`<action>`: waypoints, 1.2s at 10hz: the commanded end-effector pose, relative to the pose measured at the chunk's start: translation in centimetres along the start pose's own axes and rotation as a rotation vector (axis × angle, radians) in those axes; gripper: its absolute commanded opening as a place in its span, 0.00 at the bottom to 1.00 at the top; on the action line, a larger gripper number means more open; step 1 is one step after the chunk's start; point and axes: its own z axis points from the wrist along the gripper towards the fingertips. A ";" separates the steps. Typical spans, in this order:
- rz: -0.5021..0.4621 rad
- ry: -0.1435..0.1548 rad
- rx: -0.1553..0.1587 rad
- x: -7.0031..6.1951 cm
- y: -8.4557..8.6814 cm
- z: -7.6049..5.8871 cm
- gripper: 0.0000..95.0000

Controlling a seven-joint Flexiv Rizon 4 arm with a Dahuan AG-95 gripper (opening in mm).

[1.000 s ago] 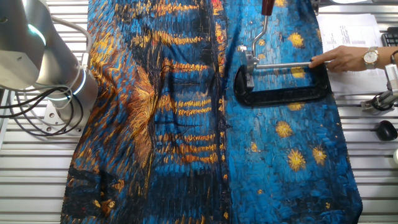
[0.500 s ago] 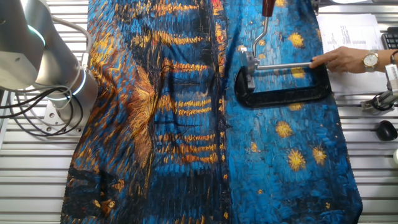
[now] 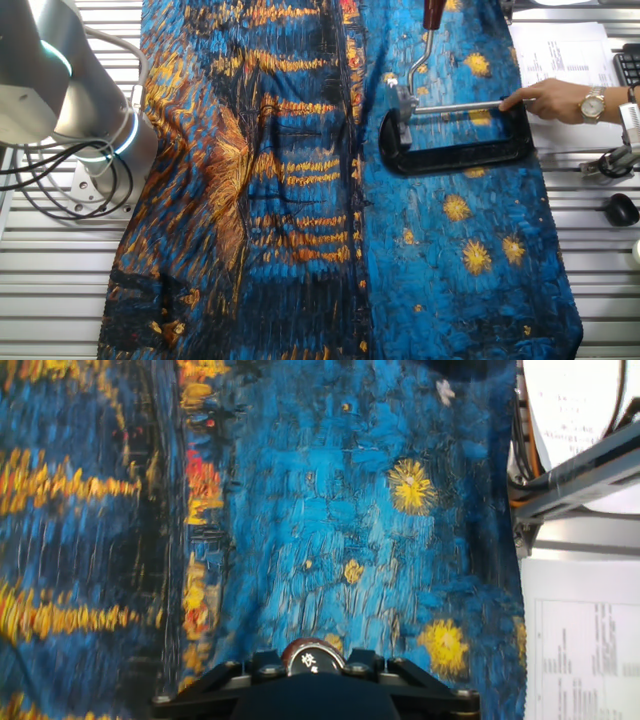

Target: Push down the lever

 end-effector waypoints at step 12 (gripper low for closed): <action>-0.065 -0.044 -0.055 4.0 0.0 -0.2 0.00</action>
